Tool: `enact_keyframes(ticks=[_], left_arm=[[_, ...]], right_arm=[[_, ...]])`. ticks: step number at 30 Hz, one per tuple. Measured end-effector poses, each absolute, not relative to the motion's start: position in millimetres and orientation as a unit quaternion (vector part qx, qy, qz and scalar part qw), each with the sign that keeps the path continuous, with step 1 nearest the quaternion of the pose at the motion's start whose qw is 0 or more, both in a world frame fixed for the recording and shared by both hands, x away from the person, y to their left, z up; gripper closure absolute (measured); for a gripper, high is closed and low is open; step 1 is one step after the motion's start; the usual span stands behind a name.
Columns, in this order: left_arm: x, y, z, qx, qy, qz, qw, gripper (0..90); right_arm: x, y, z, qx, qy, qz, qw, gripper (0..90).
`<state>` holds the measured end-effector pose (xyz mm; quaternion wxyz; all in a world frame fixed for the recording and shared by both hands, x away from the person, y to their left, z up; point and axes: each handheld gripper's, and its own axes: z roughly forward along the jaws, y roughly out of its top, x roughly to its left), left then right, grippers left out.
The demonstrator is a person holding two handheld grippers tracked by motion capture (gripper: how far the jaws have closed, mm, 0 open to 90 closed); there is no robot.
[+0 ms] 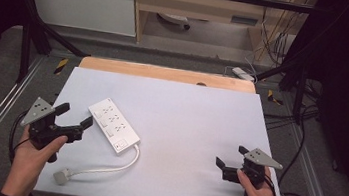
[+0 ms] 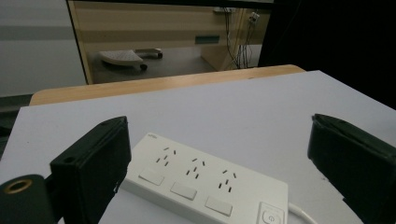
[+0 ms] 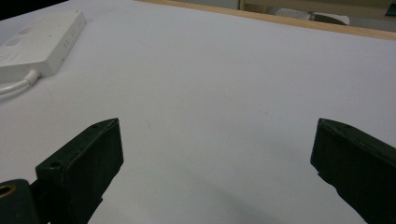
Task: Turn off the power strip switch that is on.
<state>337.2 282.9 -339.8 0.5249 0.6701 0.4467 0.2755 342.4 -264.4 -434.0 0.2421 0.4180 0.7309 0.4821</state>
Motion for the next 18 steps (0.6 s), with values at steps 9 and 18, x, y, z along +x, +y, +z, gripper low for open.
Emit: enact_keyframes(ticks=[9,18], left_arm=[[346,281,-331,0.667,0.441,0.277,0.532,6.1],[351,288,-326,0.658,0.447,0.281,0.536,6.3]], right_arm=[[342,-264,-434,0.418,0.732,0.481,0.243,3.0],[343,-263,-435,0.418,0.733,0.479,0.242,3.0]])
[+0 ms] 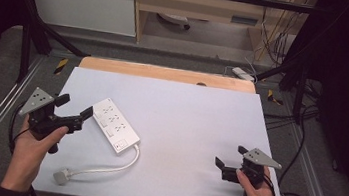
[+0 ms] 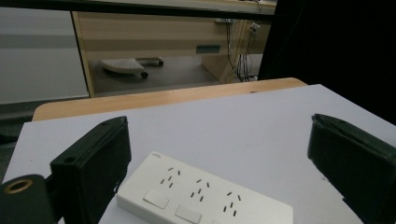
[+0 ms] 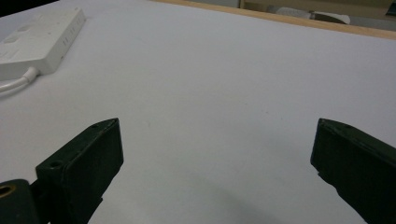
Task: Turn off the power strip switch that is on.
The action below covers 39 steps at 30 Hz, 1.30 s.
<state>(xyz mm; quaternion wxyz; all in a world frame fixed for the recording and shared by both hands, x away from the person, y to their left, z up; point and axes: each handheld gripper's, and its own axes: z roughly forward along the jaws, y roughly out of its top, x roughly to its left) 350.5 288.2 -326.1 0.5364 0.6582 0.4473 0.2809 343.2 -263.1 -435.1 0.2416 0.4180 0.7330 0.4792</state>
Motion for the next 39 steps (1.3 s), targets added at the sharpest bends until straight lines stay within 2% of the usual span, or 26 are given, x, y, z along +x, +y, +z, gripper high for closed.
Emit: enact_keyframes(ticks=[5,8,19,26,39], left_arm=[[355,289,-328,0.661,0.452,0.278,0.53,8.3],[358,288,-327,0.663,0.452,0.278,0.528,13.8],[378,281,-329,0.664,0.457,0.284,0.519,19.4],[387,275,-327,0.672,0.449,0.287,0.514,30.0],[403,277,-338,0.673,0.461,0.299,0.496,42.9]], right_arm=[[344,-264,-435,0.419,0.732,0.48,0.242,3.0],[344,-264,-436,0.42,0.732,0.479,0.243,3.0],[344,-264,-435,0.419,0.731,0.481,0.244,3.1],[343,-263,-435,0.42,0.732,0.478,0.245,3.1],[344,-262,-435,0.417,0.733,0.478,0.246,3.1]])
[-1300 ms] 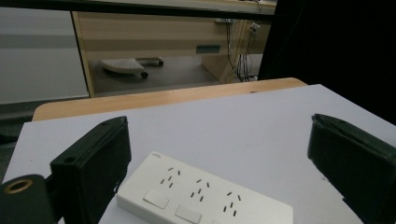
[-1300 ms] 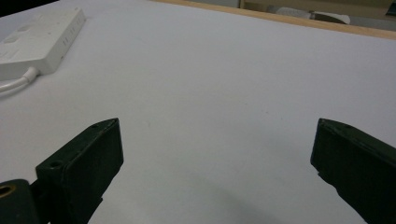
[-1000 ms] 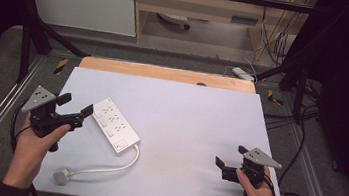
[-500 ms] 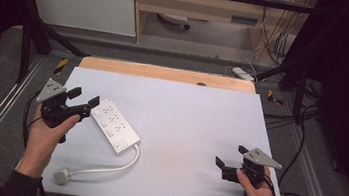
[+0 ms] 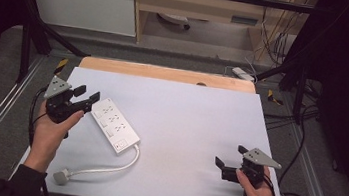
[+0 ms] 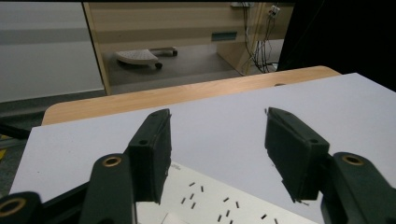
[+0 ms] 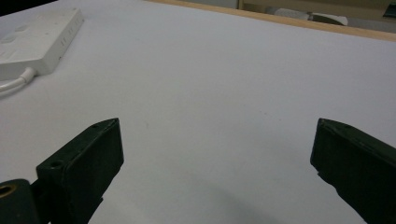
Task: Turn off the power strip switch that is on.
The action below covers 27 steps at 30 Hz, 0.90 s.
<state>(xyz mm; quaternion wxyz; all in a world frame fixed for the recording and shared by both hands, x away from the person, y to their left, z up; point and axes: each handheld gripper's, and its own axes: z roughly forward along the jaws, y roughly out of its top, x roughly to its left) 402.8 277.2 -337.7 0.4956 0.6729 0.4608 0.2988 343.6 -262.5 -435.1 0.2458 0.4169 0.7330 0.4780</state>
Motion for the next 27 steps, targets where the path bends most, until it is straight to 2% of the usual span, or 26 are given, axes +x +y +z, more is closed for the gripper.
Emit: enact_keyframes(ticks=[10,12,16,17,19,22,23,27], left_arm=[[413,289,-346,0.673,0.473,0.309,0.477,50.6],[414,292,-349,0.667,0.479,0.305,0.482,56.6],[417,295,-355,0.675,0.478,0.302,0.475,62.7],[418,296,-357,0.677,0.475,0.304,0.472,68.2],[420,297,-361,0.681,0.475,0.298,0.47,70.1],[420,298,-366,0.684,0.477,0.291,0.469,79.0],[420,298,-368,0.683,0.478,0.29,0.47,79.0],[421,299,-375,0.685,0.478,0.284,0.47,88.0]], right_arm=[[343,-262,-435,0.416,0.733,0.479,0.246,3.1],[343,-262,-435,0.416,0.733,0.478,0.246,3.1],[343,-262,-434,0.417,0.733,0.477,0.248,3.1],[343,-262,-434,0.416,0.733,0.478,0.248,3.1],[343,-262,-434,0.416,0.733,0.479,0.248,3.1],[343,-262,-435,0.416,0.733,0.478,0.247,3.1],[343,-262,-435,0.416,0.733,0.478,0.247,3.1],[343,-261,-435,0.416,0.735,0.476,0.247,3.1]])
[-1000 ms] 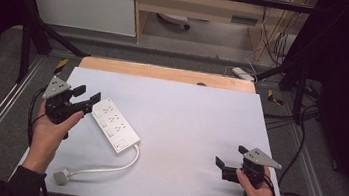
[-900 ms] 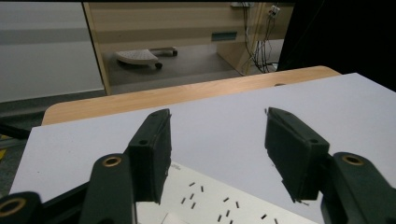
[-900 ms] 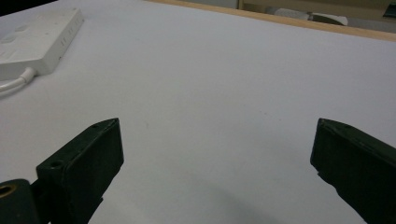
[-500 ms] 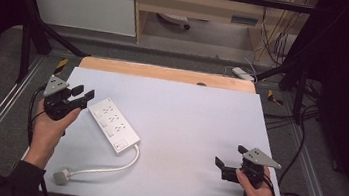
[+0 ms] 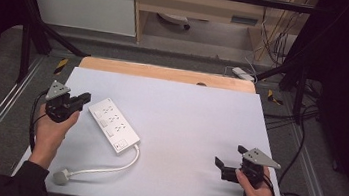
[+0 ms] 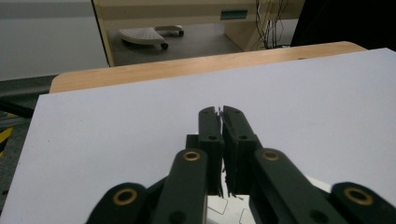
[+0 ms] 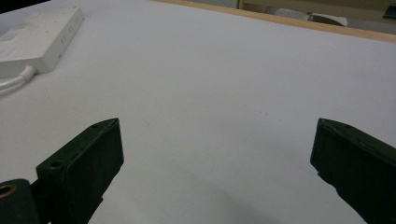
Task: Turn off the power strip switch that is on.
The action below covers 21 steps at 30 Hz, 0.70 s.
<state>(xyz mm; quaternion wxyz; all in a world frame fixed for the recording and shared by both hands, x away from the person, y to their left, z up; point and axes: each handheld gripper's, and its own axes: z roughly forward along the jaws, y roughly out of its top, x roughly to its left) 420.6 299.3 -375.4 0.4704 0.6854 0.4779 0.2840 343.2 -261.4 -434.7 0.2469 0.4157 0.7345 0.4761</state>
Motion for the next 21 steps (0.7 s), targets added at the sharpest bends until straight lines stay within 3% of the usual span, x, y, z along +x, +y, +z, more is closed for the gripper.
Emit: enact_keyframes(ticks=[21], left_arm=[[435,301,-398,0.691,0.497,0.271,0.449,90.0]], right_arm=[[343,-263,-435,0.42,0.733,0.47,0.255,3.1]])
